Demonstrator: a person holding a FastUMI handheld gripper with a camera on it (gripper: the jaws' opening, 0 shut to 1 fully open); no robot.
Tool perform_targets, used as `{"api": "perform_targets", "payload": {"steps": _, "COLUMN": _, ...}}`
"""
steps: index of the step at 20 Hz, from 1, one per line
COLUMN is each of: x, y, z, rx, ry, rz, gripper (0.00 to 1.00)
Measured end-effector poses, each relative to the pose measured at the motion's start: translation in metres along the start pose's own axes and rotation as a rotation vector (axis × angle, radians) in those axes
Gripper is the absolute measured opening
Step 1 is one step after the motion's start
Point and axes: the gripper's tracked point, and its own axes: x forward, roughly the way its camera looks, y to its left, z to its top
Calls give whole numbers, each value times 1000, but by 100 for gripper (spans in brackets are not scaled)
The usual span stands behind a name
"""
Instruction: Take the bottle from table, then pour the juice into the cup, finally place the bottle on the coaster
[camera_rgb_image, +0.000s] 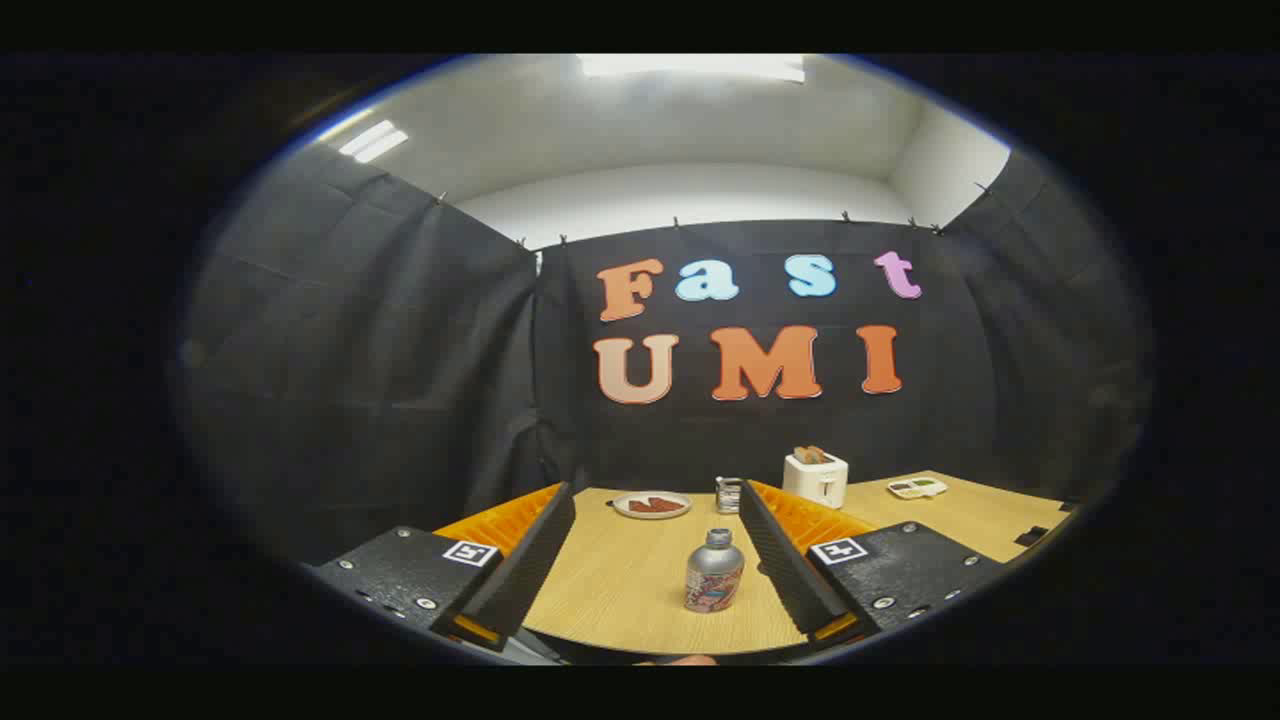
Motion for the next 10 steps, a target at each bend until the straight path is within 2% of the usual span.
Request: {"api": "perform_targets", "payload": {"steps": 10, "x": -5, "y": -18, "z": 12, "rx": -78, "ry": -7, "rz": -60, "gripper": 98}}
